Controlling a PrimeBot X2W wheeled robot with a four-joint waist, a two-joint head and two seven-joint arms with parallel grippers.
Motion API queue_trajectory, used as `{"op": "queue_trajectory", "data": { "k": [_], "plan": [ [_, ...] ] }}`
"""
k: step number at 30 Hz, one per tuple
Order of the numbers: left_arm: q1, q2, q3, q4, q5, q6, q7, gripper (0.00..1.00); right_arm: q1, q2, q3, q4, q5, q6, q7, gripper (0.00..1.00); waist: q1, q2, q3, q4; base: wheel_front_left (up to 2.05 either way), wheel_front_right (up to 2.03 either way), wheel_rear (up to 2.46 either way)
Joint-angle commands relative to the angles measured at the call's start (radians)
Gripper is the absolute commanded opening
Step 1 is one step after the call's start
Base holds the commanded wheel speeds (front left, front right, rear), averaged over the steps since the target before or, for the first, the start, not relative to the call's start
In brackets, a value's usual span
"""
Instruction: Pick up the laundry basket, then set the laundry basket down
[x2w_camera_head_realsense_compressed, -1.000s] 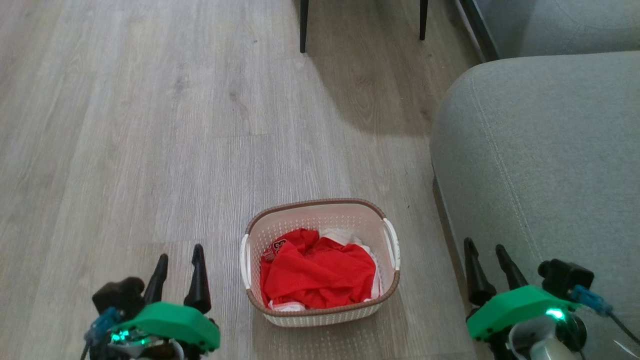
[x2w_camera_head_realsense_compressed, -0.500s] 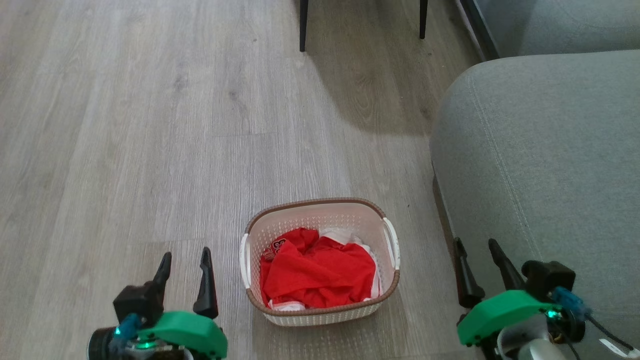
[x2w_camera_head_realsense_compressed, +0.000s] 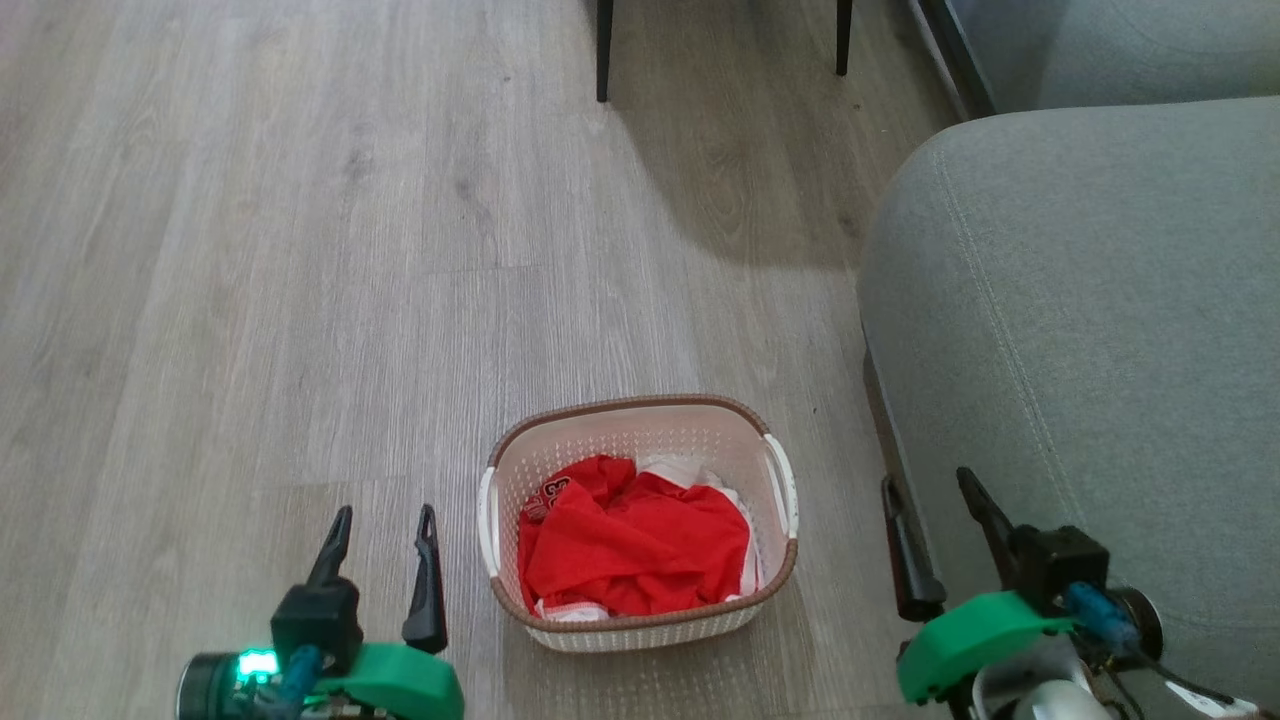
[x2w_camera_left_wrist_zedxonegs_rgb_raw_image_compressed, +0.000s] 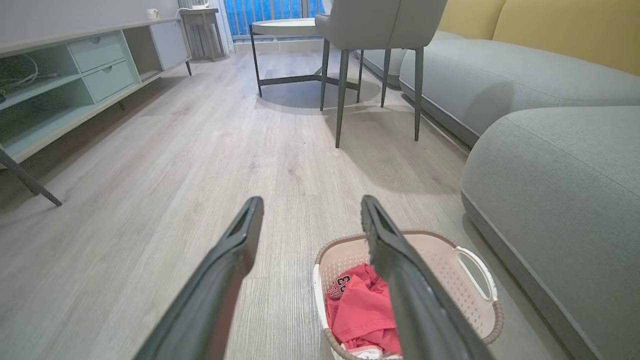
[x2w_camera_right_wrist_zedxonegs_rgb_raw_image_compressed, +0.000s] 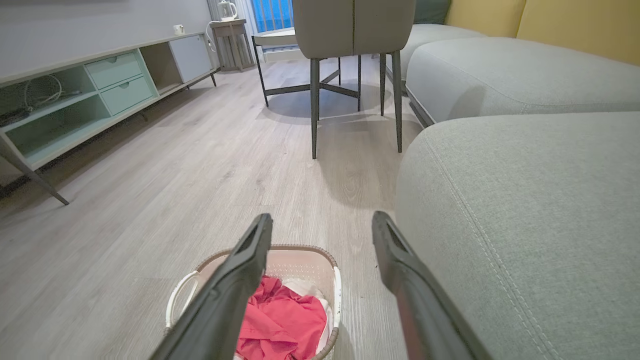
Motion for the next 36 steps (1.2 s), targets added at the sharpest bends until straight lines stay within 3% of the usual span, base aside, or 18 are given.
{"op": "queue_trajectory", "data": {
  "k": [1, 36],
  "plan": [
    [-0.024, 0.007, 0.028, -0.032, 0.036, 0.009, -0.017, 1.0, -0.021, -0.01, 0.031, -0.039, -0.036, -0.001, -0.018, 1.0, 0.0, 0.0, 0.0, 0.0, 0.0, 0.0, 0.0],
    [-0.03, 0.003, 0.027, -0.005, 0.036, 0.003, -0.021, 1.0, -0.028, -0.011, 0.011, -0.036, -0.061, -0.001, -0.022, 1.0, 0.0, 0.0, 0.034, 0.004, 0.0, 0.0, 0.0]
  ]
}}
